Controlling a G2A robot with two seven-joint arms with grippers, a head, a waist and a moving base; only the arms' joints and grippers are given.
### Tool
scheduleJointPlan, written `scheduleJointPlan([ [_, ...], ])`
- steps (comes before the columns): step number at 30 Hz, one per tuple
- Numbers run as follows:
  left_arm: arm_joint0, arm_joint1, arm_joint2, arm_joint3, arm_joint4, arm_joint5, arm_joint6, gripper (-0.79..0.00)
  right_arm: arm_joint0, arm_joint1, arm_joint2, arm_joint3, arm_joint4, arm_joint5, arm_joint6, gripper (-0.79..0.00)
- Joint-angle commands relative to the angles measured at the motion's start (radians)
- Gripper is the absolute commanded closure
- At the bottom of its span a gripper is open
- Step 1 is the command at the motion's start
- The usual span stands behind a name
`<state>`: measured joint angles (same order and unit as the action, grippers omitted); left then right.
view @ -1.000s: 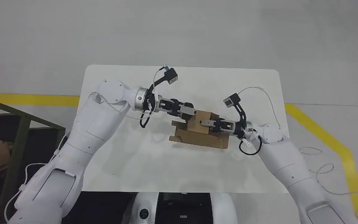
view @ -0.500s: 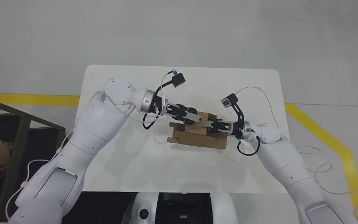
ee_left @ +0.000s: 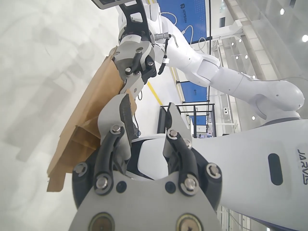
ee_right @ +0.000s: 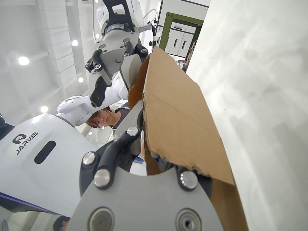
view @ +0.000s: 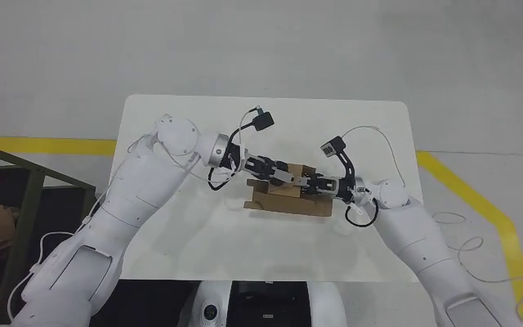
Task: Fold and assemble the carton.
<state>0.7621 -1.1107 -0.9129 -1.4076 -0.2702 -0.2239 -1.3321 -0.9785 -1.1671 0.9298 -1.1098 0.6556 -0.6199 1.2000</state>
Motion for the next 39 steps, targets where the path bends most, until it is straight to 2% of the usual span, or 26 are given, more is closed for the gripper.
scheduleJointPlan([
  [1,0.001,0.001,-0.005,0.001,-0.01,-0.002,0.002,-0.363,0.0,0.0,0.002,0.003,0.002,-0.002,-0.002,0.0],
  [4,0.007,0.004,-0.027,0.01,-0.049,-0.007,0.006,-0.376,0.001,0.0,0.009,0.012,0.0,-0.006,-0.006,0.0],
  [6,0.015,0.007,-0.048,0.021,-0.083,-0.012,0.007,-0.496,0.001,0.001,0.016,0.015,0.001,-0.008,-0.008,0.0],
  [8,0.027,0.011,-0.07,0.031,-0.11,-0.014,0.018,-0.545,0.001,0.003,0.025,0.018,-0.001,-0.009,-0.009,0.0],
  [10,0.041,0.016,-0.085,0.037,-0.11,-0.006,0.026,-0.643,-0.001,0.006,0.036,0.018,-0.002,-0.011,-0.011,0.0],
  [11,0.05,0.018,-0.091,0.037,-0.115,-0.002,0.028,-0.656,-0.002,0.008,0.041,0.017,-0.003,-0.012,-0.012,0.0],
  [20,0.103,0.03,-0.122,0.025,-0.12,0.02,0.046,-0.594,-0.018,0.012,0.055,-0.015,-0.006,-0.006,-0.006,0.0],
  [25,0.099,0.032,-0.126,0.031,-0.102,0.026,0.067,-0.545,-0.022,0.008,0.041,-0.024,-0.007,-0.001,-0.001,0.0],
  [39,0.084,0.029,-0.11,0.074,-0.06,0.03,0.107,-0.502,-0.026,0.009,0.03,-0.053,-0.017,0.015,0.016,0.0],
])
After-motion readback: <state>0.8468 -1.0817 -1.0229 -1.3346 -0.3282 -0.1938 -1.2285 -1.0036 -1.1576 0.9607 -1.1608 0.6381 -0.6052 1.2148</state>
